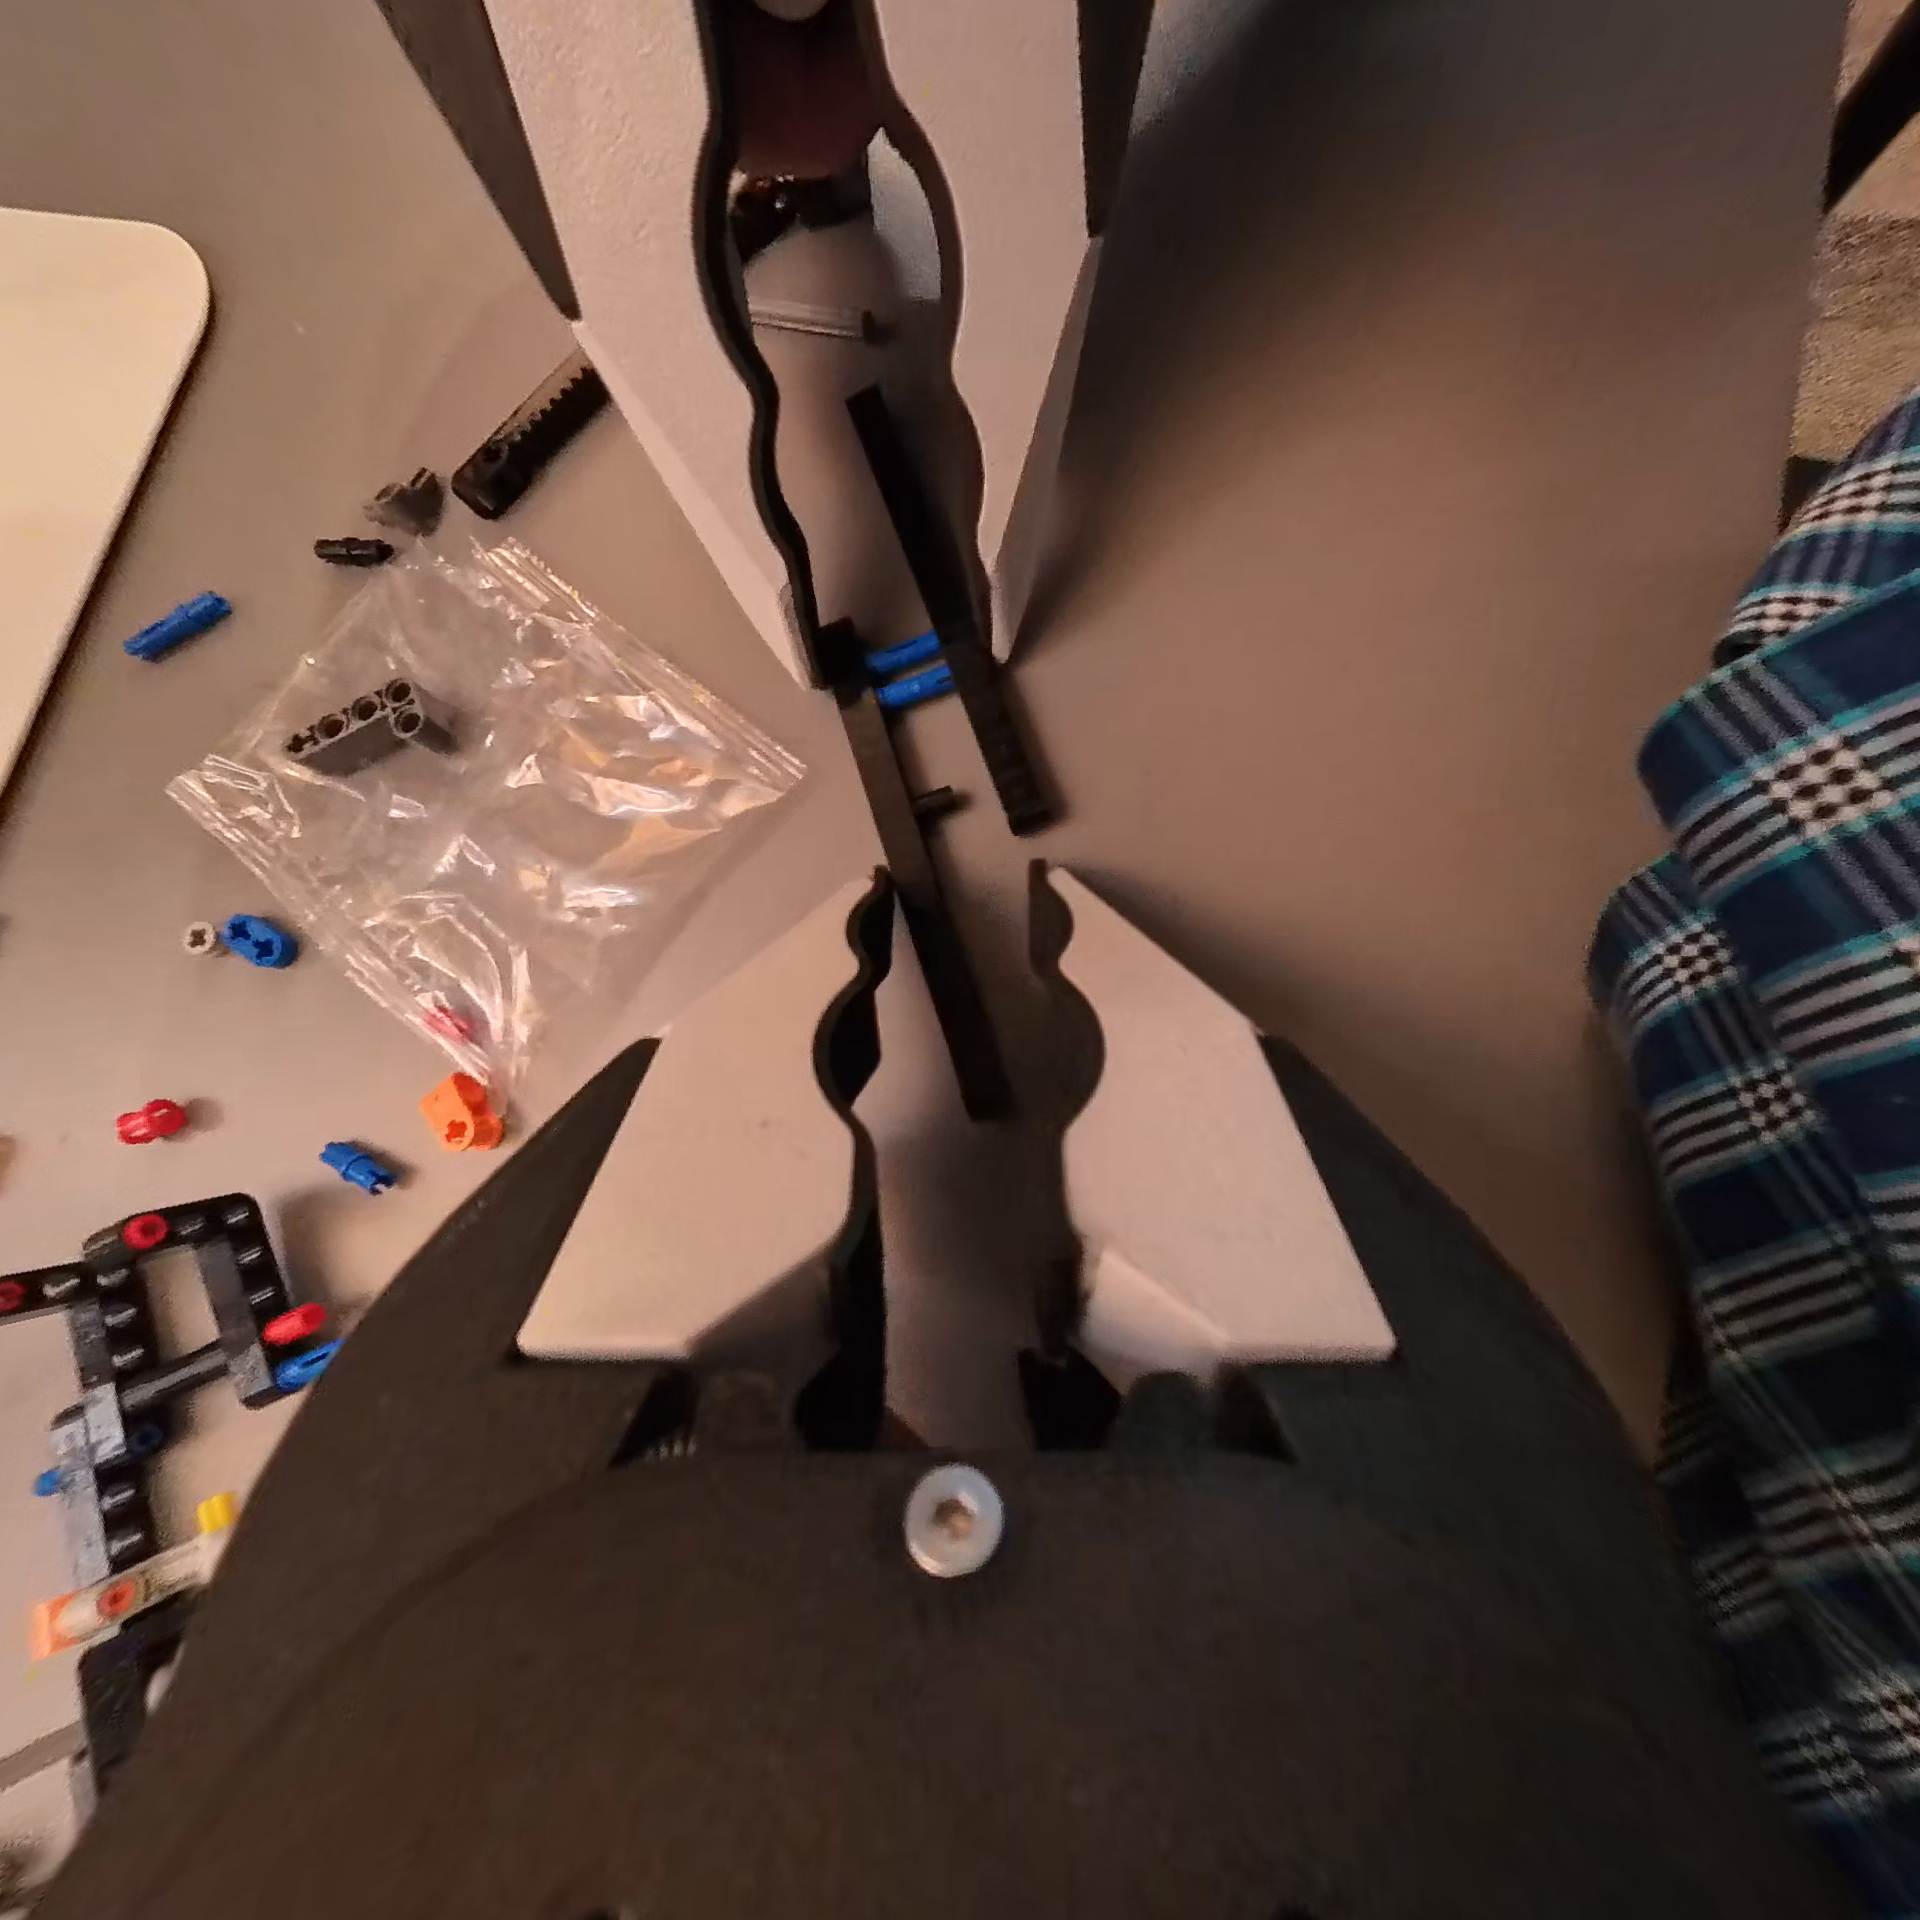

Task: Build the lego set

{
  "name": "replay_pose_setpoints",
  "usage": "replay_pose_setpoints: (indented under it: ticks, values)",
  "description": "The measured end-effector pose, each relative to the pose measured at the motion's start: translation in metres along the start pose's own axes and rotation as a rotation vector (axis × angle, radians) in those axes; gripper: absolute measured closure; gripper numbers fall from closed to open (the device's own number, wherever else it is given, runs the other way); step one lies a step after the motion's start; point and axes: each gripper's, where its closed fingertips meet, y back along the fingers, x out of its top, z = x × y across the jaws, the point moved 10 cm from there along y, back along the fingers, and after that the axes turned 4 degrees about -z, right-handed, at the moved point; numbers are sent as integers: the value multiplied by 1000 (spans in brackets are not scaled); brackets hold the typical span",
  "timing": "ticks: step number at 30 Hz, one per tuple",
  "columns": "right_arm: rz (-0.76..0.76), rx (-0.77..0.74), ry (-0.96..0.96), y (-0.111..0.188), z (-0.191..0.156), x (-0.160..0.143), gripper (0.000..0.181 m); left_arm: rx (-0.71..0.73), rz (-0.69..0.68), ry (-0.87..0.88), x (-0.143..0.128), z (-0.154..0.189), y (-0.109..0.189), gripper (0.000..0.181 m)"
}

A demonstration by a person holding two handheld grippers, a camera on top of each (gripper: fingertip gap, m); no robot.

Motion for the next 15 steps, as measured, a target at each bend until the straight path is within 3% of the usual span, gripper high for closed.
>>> replay_pose_setpoints:
  ticks: [5, 15]
  values:
    - [-3, -3, -2, 0, 0, 0, 151, -36, 1, 53, 3, 2, -3, 142]
    - [-8, -6, 3, 0, 0, 1, 151, 30, -17, 110, 11, 2, -9, 149]
